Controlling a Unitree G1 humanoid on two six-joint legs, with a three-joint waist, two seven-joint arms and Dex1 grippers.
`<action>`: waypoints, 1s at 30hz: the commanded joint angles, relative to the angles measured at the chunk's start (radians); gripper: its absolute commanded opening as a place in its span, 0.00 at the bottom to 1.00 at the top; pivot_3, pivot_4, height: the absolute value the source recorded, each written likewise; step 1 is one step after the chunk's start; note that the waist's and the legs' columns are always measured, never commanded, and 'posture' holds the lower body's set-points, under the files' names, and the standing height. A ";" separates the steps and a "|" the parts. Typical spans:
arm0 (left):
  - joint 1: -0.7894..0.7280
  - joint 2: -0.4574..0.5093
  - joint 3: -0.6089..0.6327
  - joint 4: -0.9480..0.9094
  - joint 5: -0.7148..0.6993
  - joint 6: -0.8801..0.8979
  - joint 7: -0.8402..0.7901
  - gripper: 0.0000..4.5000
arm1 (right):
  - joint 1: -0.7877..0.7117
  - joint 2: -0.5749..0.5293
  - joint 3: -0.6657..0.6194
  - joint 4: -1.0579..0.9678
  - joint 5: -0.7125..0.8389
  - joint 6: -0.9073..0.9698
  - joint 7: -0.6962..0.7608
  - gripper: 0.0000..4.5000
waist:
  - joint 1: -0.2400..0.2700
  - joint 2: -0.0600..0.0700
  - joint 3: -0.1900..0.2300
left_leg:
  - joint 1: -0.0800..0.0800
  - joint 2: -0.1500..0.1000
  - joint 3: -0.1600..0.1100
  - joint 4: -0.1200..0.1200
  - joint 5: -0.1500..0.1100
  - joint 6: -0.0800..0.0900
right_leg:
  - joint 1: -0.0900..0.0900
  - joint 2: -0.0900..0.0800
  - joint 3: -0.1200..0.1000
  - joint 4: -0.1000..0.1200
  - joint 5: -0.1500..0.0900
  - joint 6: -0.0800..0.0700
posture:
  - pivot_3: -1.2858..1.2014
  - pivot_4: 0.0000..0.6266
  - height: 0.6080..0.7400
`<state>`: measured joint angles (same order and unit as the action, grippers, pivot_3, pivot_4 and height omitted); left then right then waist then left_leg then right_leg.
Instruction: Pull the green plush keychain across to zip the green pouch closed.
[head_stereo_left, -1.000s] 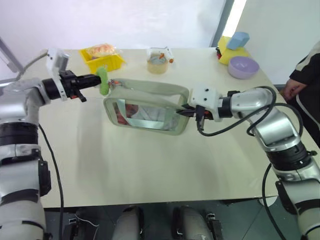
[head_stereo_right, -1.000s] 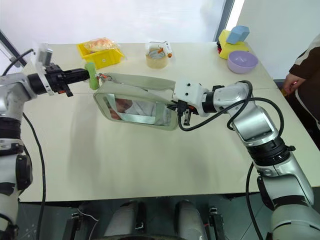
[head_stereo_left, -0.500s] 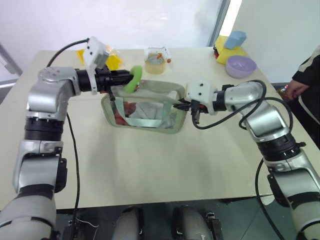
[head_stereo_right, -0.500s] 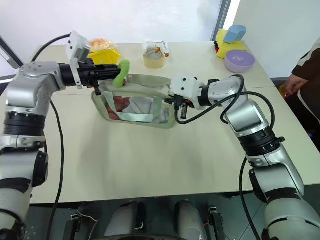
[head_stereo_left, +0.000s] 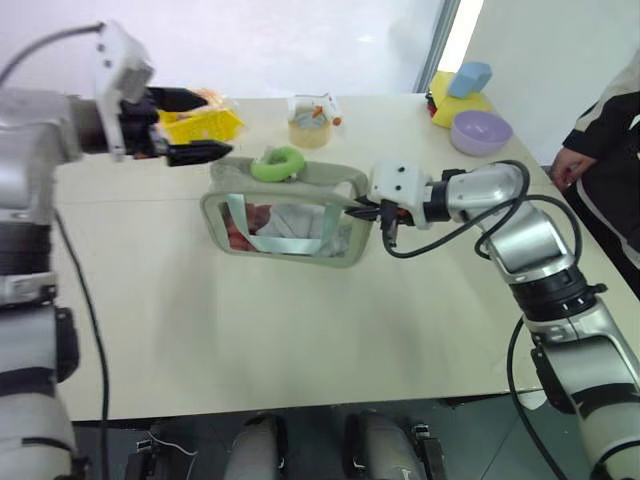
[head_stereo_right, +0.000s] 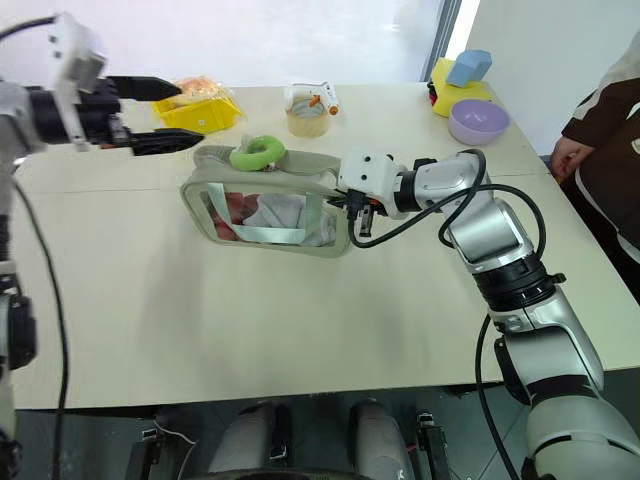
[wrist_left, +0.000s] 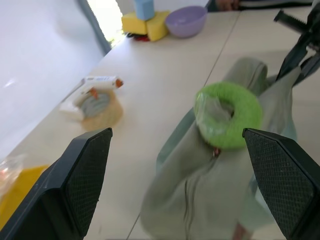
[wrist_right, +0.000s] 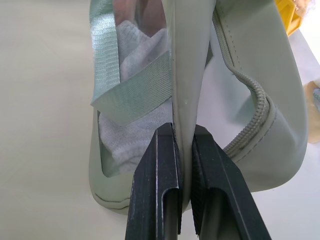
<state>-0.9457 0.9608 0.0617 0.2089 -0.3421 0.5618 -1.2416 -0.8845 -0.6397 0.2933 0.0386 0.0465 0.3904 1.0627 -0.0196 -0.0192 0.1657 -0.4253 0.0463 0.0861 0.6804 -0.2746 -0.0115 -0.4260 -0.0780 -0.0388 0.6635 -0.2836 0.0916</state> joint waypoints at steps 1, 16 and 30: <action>0.142 0.027 0.038 -0.114 -0.042 0.045 -0.009 0.99 | -0.030 0.011 -0.013 0.010 -0.003 -0.026 0.006 0.00 | 0.001 0.000 0.000 | 0.000 0.000 0.000 0.000 0.000 0.000 | 0.000 0.000 0.000 0.000 0.000 0.000 | 0.52 0.24 0.99; 0.186 -0.098 0.017 -0.052 -0.040 0.004 0.091 0.46 | -0.028 0.033 -0.018 0.021 -0.006 -0.014 0.013 0.00 | 0.002 -0.001 0.001 | -0.002 0.000 0.000 0.000 0.000 0.000 | 0.000 0.000 0.000 0.000 0.000 0.000 | 0.52 0.24 0.99; 0.267 -0.064 0.032 -0.182 -0.076 0.059 0.081 0.00 | -0.253 0.067 -0.146 0.064 0.196 0.266 0.084 0.59 | 0.004 0.000 0.002 | -0.002 0.000 0.000 0.000 0.000 0.000 | -0.001 0.000 0.000 0.000 0.000 0.000 | 0.52 0.24 0.99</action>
<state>-0.6781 0.8887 0.0723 0.0685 -0.4023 0.6222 -1.1610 -1.0634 -0.5876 0.2172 0.0997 0.1848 0.6126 1.1499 -0.0160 -0.0194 0.1673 -0.4269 0.0464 0.0860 0.6806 -0.2746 -0.0114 -0.4267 -0.0783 -0.0389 0.6641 -0.2835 0.0916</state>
